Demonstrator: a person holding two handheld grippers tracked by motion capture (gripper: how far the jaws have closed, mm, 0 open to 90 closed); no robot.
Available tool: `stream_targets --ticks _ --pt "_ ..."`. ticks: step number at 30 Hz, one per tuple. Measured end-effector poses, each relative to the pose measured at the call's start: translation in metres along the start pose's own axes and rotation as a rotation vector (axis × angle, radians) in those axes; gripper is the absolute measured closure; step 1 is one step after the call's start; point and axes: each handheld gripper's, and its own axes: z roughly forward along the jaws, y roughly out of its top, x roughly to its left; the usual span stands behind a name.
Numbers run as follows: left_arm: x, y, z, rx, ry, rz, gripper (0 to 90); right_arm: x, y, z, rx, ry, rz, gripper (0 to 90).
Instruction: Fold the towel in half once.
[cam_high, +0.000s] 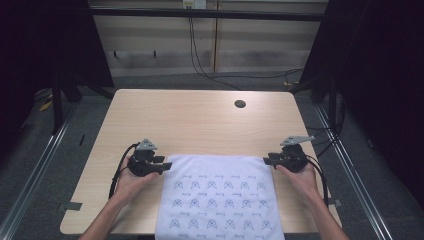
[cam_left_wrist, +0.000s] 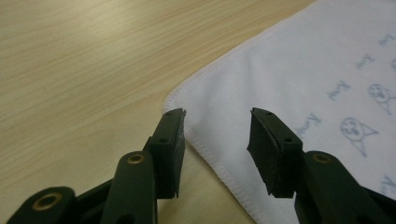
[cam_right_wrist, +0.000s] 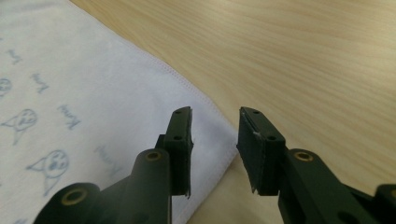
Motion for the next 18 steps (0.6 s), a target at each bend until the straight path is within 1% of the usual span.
stream_targets --ticks 1,2,3,4,5,6,7,8,9,10,11,12,13,14,15,16,17,18 --pt "0.002 0.001 0.001 0.012 0.009 0.009 55.4 -0.001 0.001 0.004 0.003 -0.003 0.009 65.0" --pt "0.003 0.002 0.002 0.003 0.019 0.006 55.4 -0.002 0.001 0.009 0.001 0.011 0.006 64.9" --pt "0.003 0.004 0.002 -0.017 0.025 -0.007 55.3 -0.001 0.001 0.013 0.016 0.005 0.003 64.2" --pt "0.006 0.005 0.002 -0.022 0.022 -0.009 55.0 -0.001 0.001 0.016 0.029 -0.006 -0.002 63.8" --pt "0.006 0.006 0.004 -0.028 0.026 -0.025 53.9 0.000 0.000 0.018 0.040 -0.010 0.000 62.8" --pt "0.008 0.007 0.005 -0.020 0.032 -0.018 52.5 0.000 0.000 0.018 0.044 -0.015 0.002 61.7" --pt "0.009 0.009 0.007 -0.019 0.039 -0.024 51.3 0.000 -0.001 0.018 0.043 -0.014 0.005 61.0" --pt "0.010 0.010 0.008 -0.016 0.037 -0.022 51.1 0.000 -0.001 0.019 0.045 -0.011 0.003 60.9" --pt "0.011 0.011 0.010 -0.031 0.020 -0.046 50.9 0.001 -0.001 0.020 0.044 -0.014 -0.002 61.1" --pt "0.011 0.012 0.012 -0.026 0.045 -0.037 50.9 0.002 -0.002 0.020 0.045 -0.016 -0.004 61.3" --pt "0.011 0.012 0.014 -0.015 0.062 -0.028 50.4 0.003 -0.002 0.021 0.048 -0.022 -0.015 61.9" --pt "0.011 0.012 0.016 -0.010 0.042 -0.035 50.5 0.004 -0.002 0.021 0.048 -0.023 -0.020 66.3" --pt "0.011 0.011 0.018 0.002 0.045 -0.015 50.5 0.004 -0.002 0.021 0.055 -0.020 -0.028 73.0" --pt "0.009 0.011 0.020 0.007 0.035 -0.028 50.3 0.004 -0.002 0.021 0.057 -0.017 -0.034 76.1" --pt "0.008 0.011 0.021 0.006 0.022 -0.029 49.5 0.003 -0.002 0.020 0.058 -0.009 -0.025 80.4" --pt "0.006 0.011 0.021 0.009 0.025 -0.028 48.3 0.003 -0.003 0.020 0.058 0.002 -0.031 85.7" --pt "0.005 0.012 0.022 0.022 0.037 -0.016 48.1 0.003 -0.003 0.020 0.060 0.007 -0.025 86.6" --pt "0.003 0.011 0.024 0.021 0.047 -0.016 48.3 0.004 -0.004 0.020 0.056 0.009 -0.022 87.0"
